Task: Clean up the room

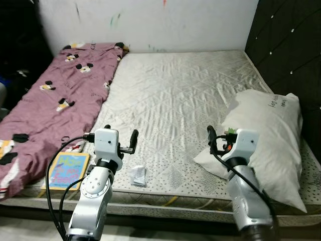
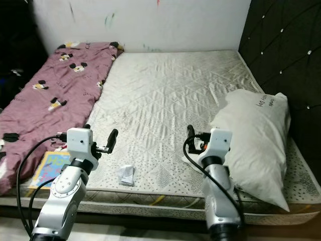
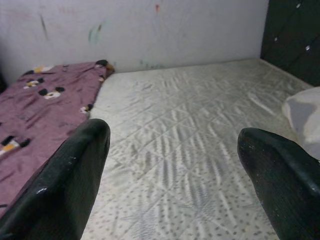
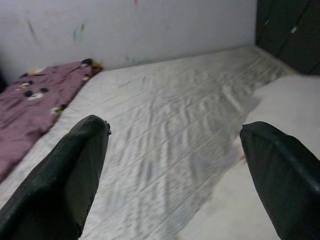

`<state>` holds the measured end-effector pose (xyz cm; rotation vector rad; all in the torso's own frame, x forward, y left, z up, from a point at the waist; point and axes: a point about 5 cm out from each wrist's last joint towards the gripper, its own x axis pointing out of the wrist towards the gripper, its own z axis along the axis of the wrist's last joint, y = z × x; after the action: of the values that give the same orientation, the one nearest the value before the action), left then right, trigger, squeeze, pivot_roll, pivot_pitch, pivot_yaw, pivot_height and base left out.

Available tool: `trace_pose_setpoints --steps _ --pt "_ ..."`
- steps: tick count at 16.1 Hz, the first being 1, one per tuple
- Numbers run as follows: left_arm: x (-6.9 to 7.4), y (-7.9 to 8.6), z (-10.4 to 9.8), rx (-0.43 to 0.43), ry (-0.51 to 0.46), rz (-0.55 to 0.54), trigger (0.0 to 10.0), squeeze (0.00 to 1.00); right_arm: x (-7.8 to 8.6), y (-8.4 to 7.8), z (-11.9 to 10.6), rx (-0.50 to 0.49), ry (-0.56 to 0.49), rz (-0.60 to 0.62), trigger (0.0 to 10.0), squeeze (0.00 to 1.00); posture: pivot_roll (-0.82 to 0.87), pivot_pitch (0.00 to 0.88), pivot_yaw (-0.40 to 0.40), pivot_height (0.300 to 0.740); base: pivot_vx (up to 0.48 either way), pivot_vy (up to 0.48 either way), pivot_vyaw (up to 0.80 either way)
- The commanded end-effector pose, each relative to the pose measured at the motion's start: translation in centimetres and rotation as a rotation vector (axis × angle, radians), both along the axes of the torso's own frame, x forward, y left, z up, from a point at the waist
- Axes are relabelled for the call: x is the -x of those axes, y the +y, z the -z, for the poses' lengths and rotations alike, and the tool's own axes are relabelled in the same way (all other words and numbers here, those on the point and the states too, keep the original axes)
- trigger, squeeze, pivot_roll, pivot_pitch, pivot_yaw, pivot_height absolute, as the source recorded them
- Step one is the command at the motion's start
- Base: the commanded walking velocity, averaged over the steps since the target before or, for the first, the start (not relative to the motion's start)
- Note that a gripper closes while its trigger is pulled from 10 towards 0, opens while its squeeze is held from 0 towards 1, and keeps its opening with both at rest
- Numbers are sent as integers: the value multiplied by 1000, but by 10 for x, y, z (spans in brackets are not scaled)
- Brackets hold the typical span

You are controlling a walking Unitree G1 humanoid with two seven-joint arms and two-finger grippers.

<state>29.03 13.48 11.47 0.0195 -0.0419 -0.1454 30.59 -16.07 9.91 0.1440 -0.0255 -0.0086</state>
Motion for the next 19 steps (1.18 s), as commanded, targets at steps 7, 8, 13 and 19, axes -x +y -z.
trace_pose_setpoints --steps 7,8,13,19 --pt "11 10 12 14 29 -108 10000 0 -6 17 -2 42 18 -146 10000 0 18 80 -29 740 0 0 0" --pt "18 16 16 23 40 -152 10000 0 -10 23 -4 55 21 -187 10000 0 29 84 -52 740 0 0 0" --pt "31 25 21 24 55 -199 10000 0 -10 35 -1 190 23 -216 10000 0 57 97 -68 740 0 0 0" --pt "28 23 22 26 73 -159 10000 0 1 34 14 192 73 -197 10000 0 40 110 -43 740 0 0 0"
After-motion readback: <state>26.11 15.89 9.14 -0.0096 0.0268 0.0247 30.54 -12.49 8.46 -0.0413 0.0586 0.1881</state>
